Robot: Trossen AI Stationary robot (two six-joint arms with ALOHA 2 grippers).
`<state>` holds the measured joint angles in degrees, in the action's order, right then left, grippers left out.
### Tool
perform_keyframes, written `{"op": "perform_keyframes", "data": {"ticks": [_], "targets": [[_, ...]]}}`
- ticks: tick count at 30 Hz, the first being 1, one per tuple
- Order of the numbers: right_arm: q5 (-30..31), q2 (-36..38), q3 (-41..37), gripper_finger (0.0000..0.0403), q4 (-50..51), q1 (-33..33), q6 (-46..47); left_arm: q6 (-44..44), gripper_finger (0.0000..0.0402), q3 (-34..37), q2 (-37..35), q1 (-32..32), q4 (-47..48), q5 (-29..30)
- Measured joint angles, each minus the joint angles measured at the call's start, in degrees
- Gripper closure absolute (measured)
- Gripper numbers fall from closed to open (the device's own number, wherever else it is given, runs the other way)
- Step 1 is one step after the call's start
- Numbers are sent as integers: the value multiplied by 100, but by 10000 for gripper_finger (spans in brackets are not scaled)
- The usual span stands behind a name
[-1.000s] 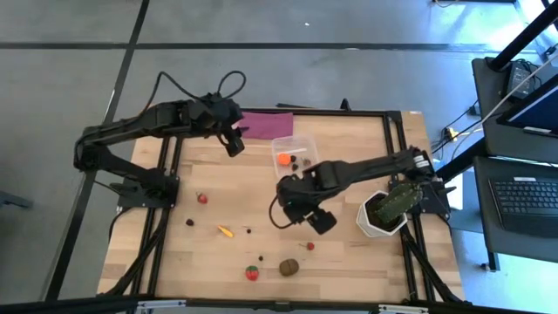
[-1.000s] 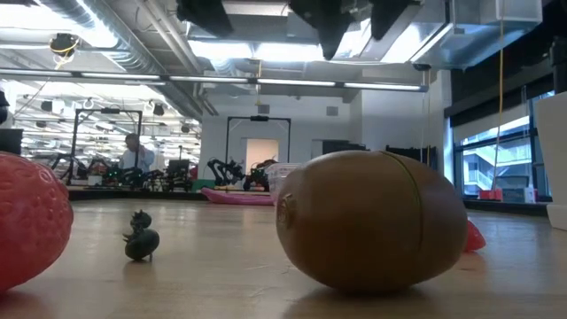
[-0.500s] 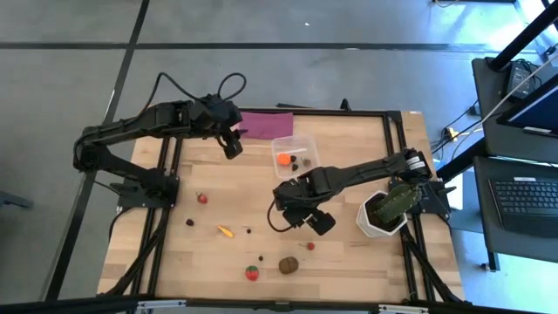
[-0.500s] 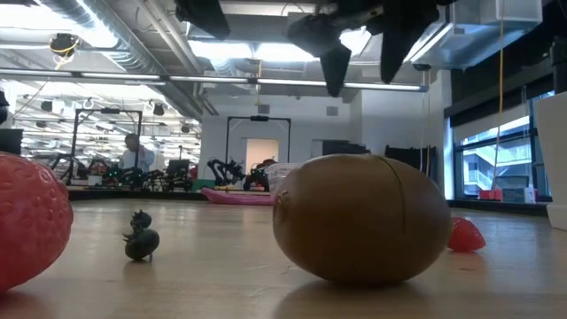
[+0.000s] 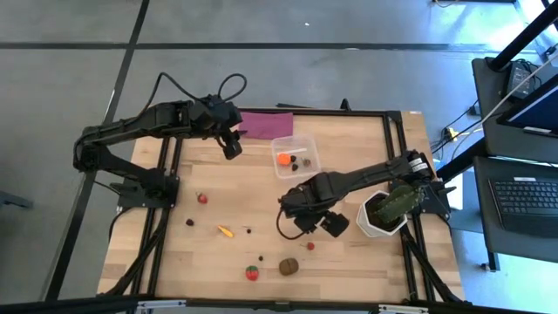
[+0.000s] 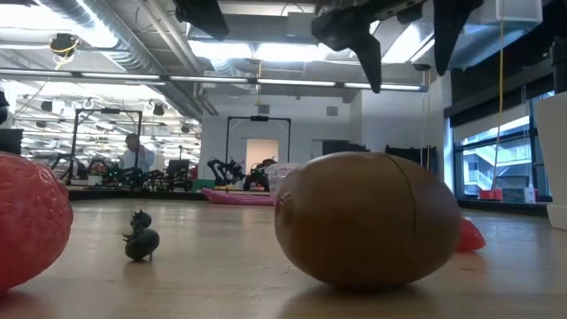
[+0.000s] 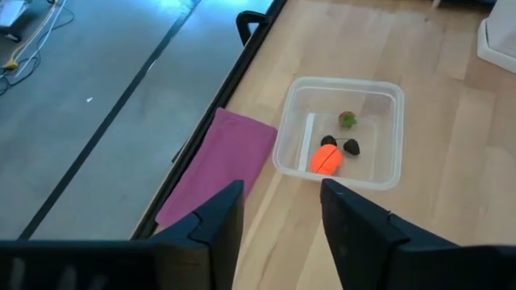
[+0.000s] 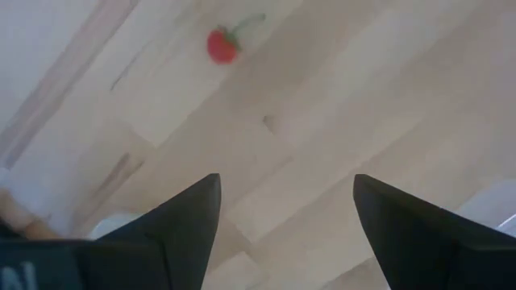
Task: Pick and placing Produce into tupperware
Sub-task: Put the middle red strawberry into the transparent bin
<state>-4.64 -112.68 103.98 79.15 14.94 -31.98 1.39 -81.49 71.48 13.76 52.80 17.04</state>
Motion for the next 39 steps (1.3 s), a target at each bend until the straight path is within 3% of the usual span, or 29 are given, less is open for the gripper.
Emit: {"op": "perform_keyframes", "data": {"ticks": [8,15,27,39], "targets": [[-43,2,0,120,-56,-102,24,-1,248,0,0,0,3,0],[-437,24,0,120,38,-526,0,5,239,0,0,0,37,0],[-447,356,15,120,-34,-970,-68,2,236,0,2,0,37,2],[-752,334,9,120,-752,-1850,-435,48,236,0,2,0,37,4]]}}
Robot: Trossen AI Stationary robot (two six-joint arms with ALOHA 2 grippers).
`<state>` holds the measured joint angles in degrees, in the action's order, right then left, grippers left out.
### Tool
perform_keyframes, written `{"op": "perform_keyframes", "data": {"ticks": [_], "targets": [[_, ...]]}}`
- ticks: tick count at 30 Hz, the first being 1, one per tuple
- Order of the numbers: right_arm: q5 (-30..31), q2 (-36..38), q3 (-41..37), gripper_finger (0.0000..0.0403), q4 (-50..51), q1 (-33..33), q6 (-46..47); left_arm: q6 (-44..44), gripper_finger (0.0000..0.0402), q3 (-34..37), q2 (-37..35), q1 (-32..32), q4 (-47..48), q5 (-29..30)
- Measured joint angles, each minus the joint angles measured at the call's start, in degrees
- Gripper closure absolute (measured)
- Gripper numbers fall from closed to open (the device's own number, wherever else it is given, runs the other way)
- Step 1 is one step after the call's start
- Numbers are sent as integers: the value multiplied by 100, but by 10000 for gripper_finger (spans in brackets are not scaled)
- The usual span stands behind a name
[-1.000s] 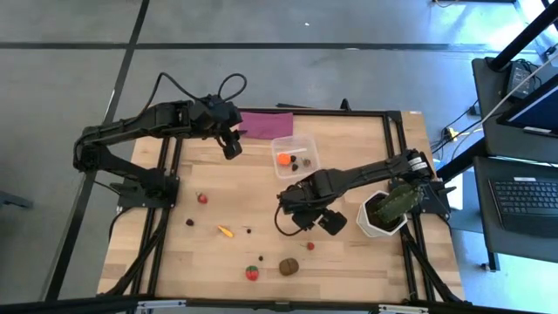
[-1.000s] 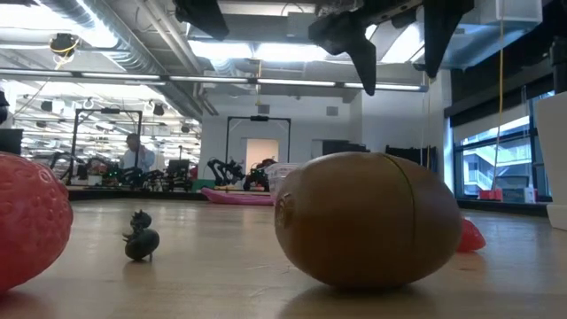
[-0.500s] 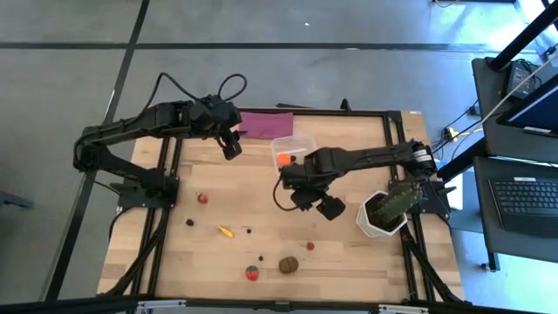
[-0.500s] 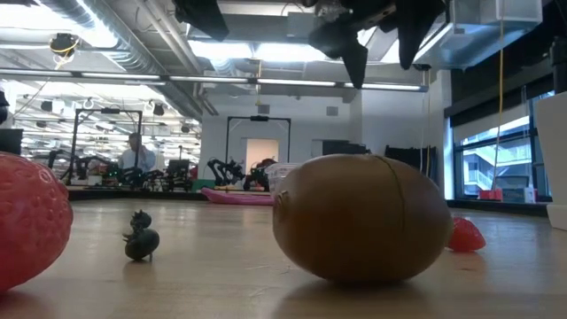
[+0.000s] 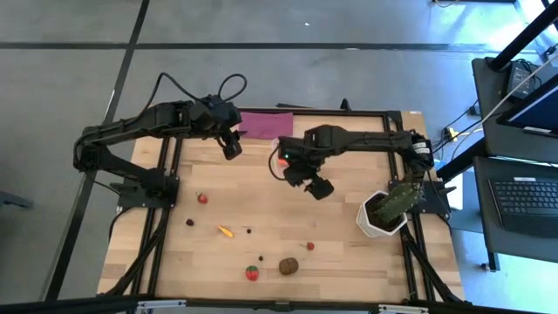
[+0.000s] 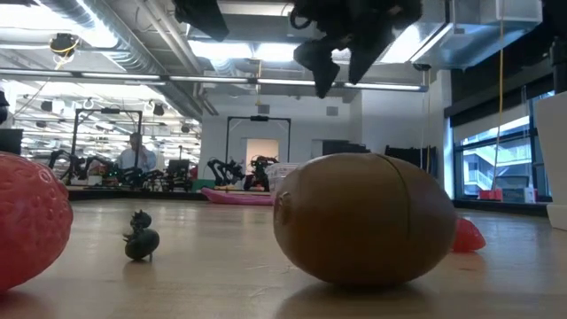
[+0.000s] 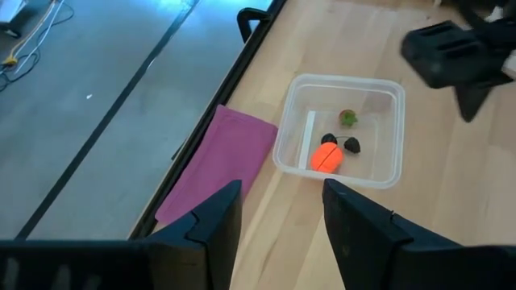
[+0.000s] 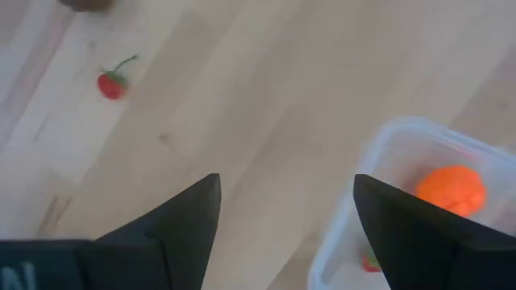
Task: Pick and placing Produce into tupperware
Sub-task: Put the middle red strawberry into the transparent bin
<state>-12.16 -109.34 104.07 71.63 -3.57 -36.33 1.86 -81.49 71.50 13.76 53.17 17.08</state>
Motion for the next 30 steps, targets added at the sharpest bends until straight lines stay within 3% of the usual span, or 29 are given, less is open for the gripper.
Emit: {"op": "perform_keyframes", "data": {"ticks": [7,14,30], "targets": [[-131,-216,-48,120,-331,-205,-70,3,236,0,0,0,42,0],[-275,-654,-52,120,-597,149,-623,22,236,0,0,0,138,0],[-595,-1555,-48,120,-765,503,-760,60,236,0,0,0,349,0]]}}
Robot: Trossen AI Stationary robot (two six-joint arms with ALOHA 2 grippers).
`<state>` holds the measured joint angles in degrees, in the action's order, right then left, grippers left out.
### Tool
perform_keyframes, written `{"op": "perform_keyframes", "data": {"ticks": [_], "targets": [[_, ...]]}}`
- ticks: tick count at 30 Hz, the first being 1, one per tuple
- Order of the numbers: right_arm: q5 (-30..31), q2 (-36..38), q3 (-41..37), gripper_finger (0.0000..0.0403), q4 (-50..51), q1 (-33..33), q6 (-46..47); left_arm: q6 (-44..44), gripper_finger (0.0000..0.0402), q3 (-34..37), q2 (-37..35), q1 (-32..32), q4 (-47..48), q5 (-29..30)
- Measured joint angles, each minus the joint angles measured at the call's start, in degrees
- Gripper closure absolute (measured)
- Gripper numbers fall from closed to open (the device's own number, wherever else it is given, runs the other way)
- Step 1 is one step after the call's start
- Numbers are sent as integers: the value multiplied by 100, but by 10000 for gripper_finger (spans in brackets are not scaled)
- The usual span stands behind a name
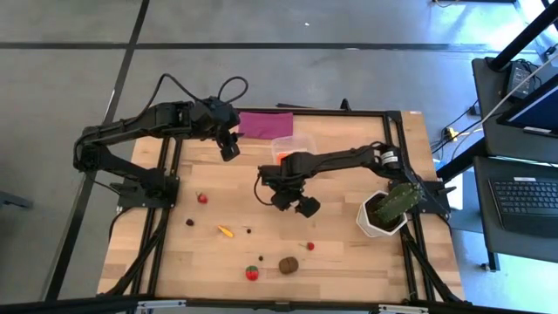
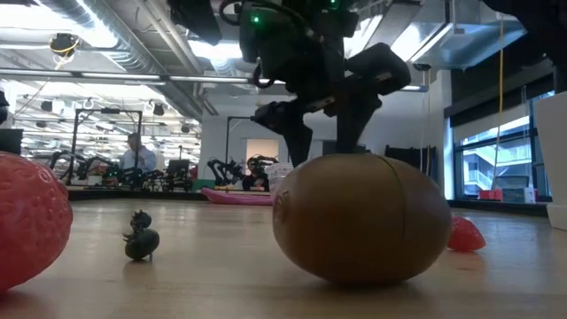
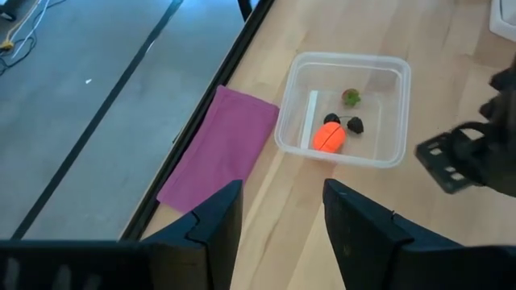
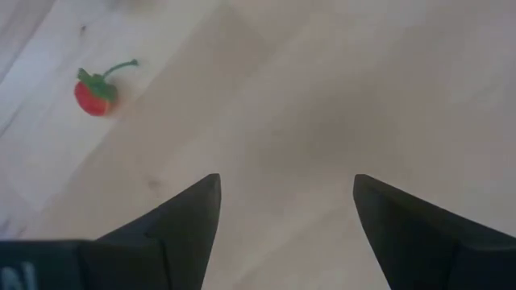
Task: Pick and placing Produce into tupperware
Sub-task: Put the middle red strawberry into the transparent bin
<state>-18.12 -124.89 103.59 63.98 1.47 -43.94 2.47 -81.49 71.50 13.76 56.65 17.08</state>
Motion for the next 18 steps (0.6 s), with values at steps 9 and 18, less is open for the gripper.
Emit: {"op": "perform_keyframes", "data": {"ticks": [9,18], "targets": [[40,-69,0,120,-12,462,-13,-1,237,0,0,0,58,0],[46,-69,0,120,-158,846,33,-1,237,0,0,0,56,0]]}}
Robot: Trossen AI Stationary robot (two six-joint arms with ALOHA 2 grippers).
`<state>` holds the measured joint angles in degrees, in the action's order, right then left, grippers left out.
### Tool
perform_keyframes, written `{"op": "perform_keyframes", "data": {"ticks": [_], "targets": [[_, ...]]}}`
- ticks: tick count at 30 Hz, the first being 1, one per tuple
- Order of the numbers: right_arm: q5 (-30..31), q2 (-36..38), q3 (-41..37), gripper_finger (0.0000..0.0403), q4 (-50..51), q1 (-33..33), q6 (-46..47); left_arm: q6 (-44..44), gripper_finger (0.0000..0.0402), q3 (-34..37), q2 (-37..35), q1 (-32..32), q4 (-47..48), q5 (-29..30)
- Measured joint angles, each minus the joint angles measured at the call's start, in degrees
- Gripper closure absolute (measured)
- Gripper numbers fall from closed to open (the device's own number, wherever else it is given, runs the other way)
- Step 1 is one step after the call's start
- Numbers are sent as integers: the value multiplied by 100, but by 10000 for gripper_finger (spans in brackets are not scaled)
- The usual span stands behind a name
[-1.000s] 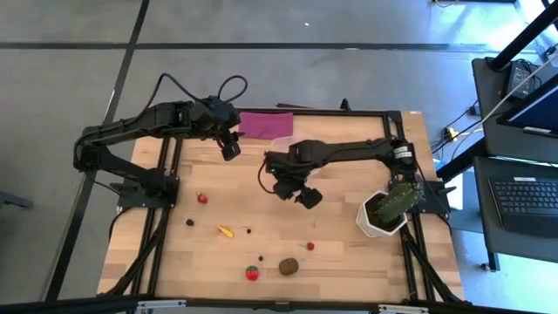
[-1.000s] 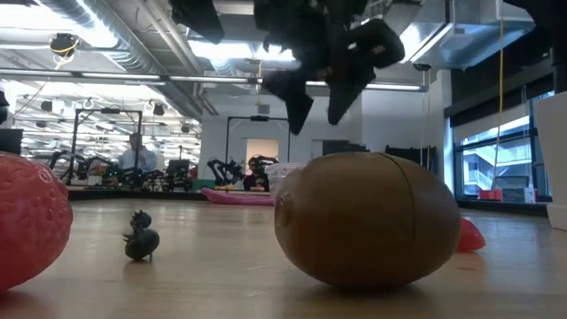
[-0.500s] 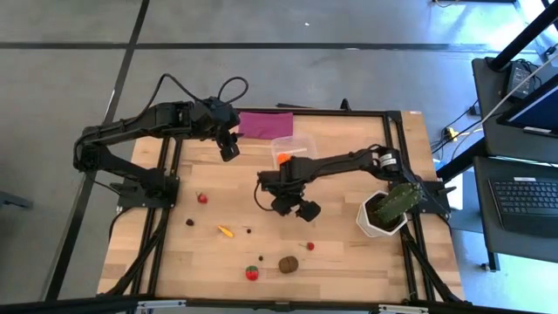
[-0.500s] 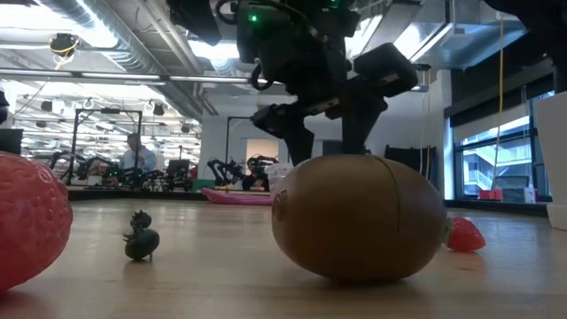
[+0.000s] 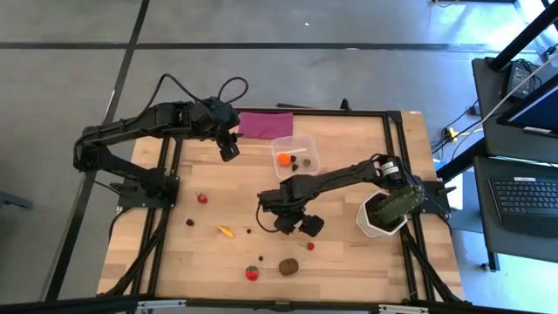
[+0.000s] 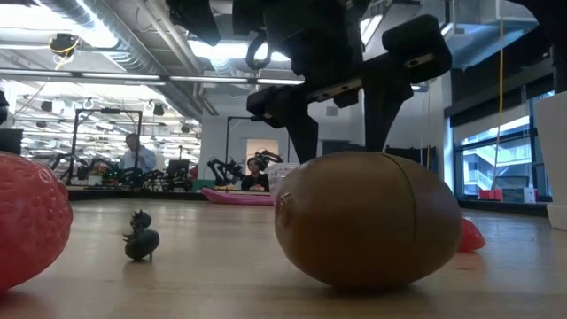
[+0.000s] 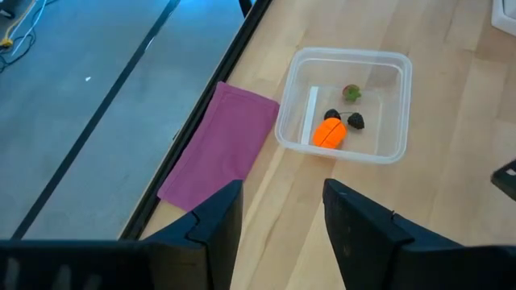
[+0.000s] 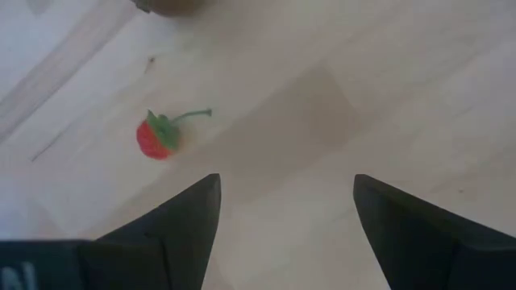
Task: Pick and placing Produce into tupperware
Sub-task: Put the middle red strawberry into the transparent bin
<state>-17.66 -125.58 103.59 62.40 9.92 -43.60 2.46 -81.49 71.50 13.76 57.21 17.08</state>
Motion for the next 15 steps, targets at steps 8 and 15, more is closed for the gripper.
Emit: {"op": "perform_keyframes", "data": {"ticks": [8,15], "targets": [[0,0,0,120,-46,247,107,4,237,0,0,0,0,0],[4,0,0,120,-161,204,149,15,237,0,0,0,0,0]]}}
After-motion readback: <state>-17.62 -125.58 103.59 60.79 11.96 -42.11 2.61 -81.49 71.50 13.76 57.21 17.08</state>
